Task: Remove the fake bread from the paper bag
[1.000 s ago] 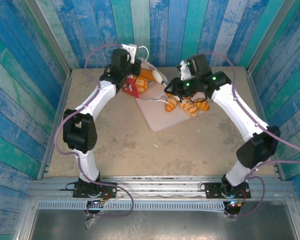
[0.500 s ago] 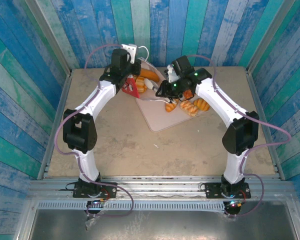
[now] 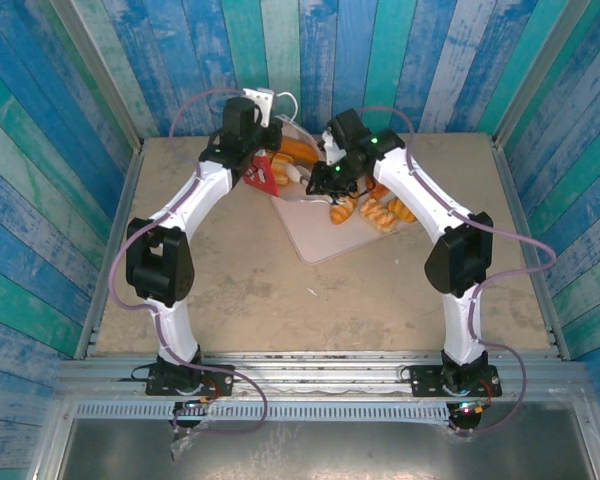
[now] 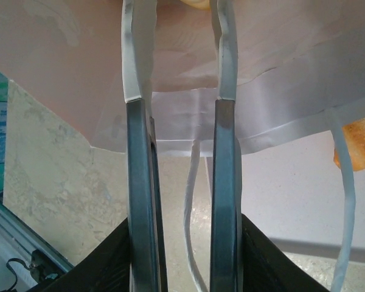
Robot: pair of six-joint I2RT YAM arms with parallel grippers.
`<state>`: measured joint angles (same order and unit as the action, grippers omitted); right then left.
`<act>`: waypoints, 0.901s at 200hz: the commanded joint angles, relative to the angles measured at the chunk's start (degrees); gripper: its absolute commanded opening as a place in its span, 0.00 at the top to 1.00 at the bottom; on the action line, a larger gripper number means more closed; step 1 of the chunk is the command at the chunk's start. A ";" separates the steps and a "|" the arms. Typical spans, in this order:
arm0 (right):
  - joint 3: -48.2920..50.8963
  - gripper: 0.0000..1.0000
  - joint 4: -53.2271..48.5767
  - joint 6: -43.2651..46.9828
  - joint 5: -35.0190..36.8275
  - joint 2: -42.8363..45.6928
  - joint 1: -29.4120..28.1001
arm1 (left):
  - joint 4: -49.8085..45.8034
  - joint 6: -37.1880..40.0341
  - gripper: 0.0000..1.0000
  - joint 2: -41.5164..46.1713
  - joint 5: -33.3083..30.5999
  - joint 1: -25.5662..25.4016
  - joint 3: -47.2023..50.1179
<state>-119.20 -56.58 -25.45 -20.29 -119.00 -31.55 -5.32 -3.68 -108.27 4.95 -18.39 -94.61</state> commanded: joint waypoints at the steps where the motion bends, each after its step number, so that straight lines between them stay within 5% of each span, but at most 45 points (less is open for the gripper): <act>1: -3.32 0.58 -1.17 0.95 -0.12 -2.11 -0.30 | -1.18 -0.89 1.00 -1.26 0.85 -0.31 0.30; 180: -12.34 0.55 -0.76 0.11 -3.71 -12.03 0.38 | -1.40 -0.93 1.00 -1.37 1.18 -0.28 0.30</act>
<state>-129.32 -57.60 -25.43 -22.48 -129.93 -31.31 -5.34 -3.68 -108.27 5.06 -18.39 -94.61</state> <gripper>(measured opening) 0.451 0.045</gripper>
